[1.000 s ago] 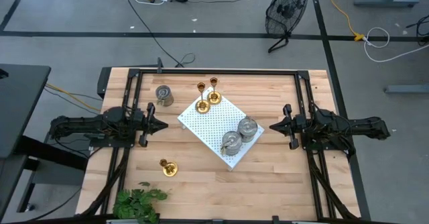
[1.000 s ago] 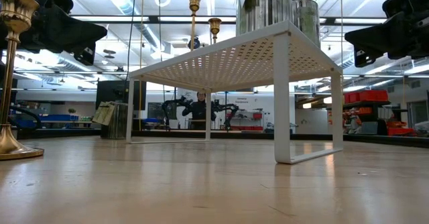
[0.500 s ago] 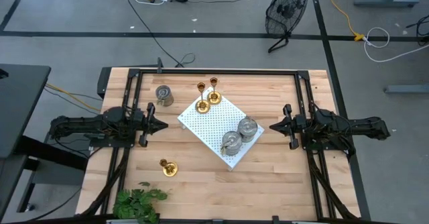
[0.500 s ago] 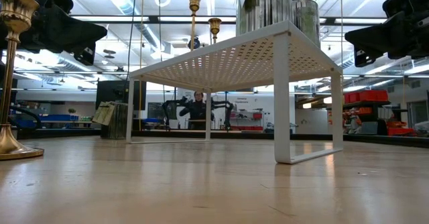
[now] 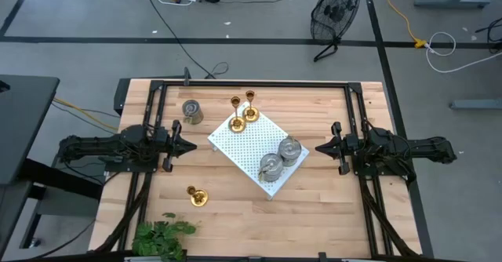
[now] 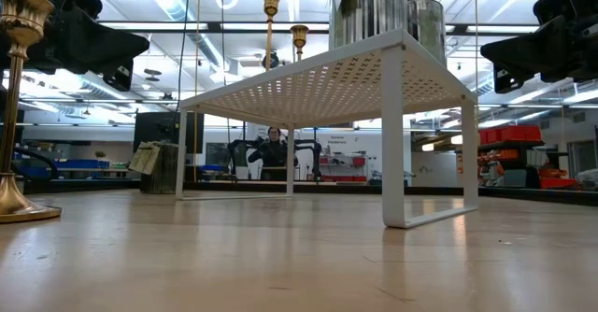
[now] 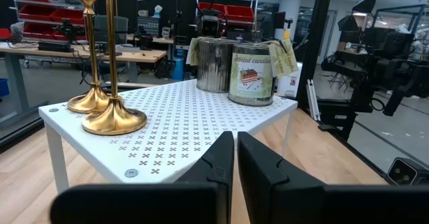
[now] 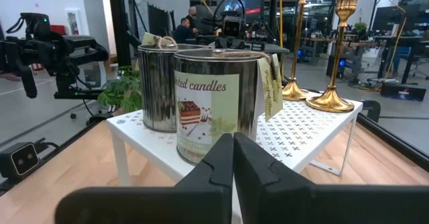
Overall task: Pick & Place candle stick holders
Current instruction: Put the scented candle on the shelf
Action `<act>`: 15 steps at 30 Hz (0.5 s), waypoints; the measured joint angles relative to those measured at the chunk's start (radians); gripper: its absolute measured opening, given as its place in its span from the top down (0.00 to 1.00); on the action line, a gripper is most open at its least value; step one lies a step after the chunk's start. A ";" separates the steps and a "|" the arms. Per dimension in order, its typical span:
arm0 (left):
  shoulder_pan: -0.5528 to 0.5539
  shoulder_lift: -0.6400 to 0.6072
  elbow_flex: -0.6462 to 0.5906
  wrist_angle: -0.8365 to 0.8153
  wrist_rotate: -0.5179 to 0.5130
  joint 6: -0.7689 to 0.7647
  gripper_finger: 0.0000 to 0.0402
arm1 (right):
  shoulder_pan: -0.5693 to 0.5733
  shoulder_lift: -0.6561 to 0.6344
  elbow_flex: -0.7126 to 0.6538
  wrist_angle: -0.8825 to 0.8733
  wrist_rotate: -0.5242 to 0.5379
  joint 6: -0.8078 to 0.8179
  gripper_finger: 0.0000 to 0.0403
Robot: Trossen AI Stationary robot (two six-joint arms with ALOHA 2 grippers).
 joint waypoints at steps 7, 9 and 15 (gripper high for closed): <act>0.000 0.000 0.000 0.000 0.000 0.000 0.94 | 0.000 0.000 0.000 0.000 0.000 0.000 0.96; 0.000 0.000 0.000 0.005 0.000 0.006 0.94 | 0.000 0.000 0.000 0.000 0.000 0.000 0.96; 0.000 0.000 0.000 0.008 0.000 0.012 0.94 | 0.000 0.000 0.000 0.000 0.000 -0.001 0.96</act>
